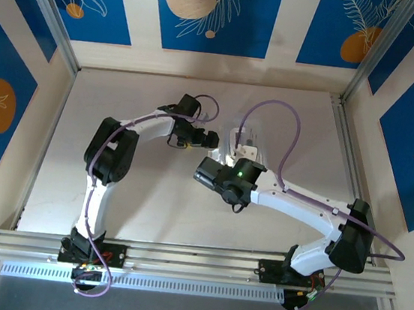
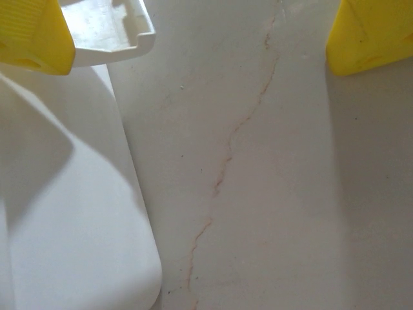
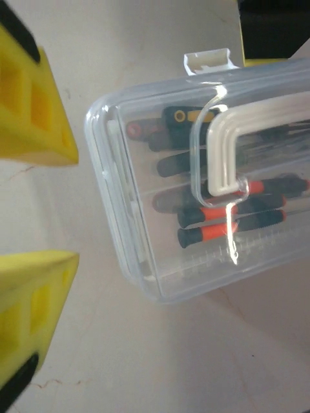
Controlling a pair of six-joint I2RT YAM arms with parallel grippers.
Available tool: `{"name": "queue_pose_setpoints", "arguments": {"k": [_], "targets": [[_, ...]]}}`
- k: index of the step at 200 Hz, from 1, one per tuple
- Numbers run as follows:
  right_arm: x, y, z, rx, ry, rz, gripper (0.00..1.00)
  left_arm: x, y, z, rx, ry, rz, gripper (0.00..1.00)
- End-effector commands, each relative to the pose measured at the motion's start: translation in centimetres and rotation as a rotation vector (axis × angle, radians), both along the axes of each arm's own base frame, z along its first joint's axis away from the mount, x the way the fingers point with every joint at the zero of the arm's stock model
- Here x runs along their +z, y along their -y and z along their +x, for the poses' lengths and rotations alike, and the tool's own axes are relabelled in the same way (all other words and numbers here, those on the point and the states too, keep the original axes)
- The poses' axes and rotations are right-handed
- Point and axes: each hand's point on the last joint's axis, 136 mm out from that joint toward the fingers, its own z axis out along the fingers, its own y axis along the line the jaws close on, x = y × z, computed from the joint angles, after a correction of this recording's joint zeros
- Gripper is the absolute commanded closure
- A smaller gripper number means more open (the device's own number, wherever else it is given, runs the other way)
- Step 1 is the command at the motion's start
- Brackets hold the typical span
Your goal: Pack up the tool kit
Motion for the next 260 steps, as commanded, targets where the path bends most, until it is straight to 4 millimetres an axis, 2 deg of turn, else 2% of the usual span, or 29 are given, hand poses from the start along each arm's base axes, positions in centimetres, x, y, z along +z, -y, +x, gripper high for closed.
{"name": "queue_pose_setpoints", "arguments": {"k": [1, 32, 56, 77, 107, 144, 166, 189, 228, 260], "targets": [[1.4, 0.7, -1.0, -0.072, 0.029, 0.037, 0.52, 0.5, 0.8, -2.2, -0.018, -0.056, -0.033, 0.0], [2.2, 1.4, -2.0, -0.072, 0.023, 0.046, 0.29, 1.0, -1.1, -2.4, 0.004, -0.041, 0.01, 0.0], [1.9, -0.2, -0.1, 0.086, -0.052, 0.142, 0.11, 1.6, -3.4, -2.5, 0.02, -0.015, 0.031, 0.0], [1.0, 0.0, 2.2, 0.151, -0.106, 0.274, 0.07, 2.0, -4.4, -3.0, 0.026, -0.038, -0.022, 0.0], [0.1, 2.2, 5.9, 0.154, -0.171, 0.454, 0.05, 2.2, -5.2, -3.2, 0.01, 0.052, -0.036, 0.0], [-0.7, 4.4, 10.3, 0.165, -0.24, 0.597, 0.05, 1.5, -6.6, -4.8, -0.107, 0.266, 0.127, 0.0], [-1.5, 4.8, 12.5, 0.174, -0.281, 0.634, 0.04, 1.2, -5.8, -6.1, -0.209, 0.394, 0.19, 0.0], [-2.4, 4.4, 14.0, 0.182, -0.315, 0.644, 0.03, 1.3, -4.4, -6.3, -0.274, 0.504, 0.208, 0.0], [-3.8, 3.9, 15.0, 0.174, -0.339, 0.669, 0.03, 0.7, -1.7, -5.8, -0.37, 0.603, 0.187, 0.0], [-3.8, 3.9, 15.1, 0.167, -0.341, 0.673, 0.03, -0.1, -0.3, -5.2, -0.398, 0.623, 0.173, 0.0]]}}
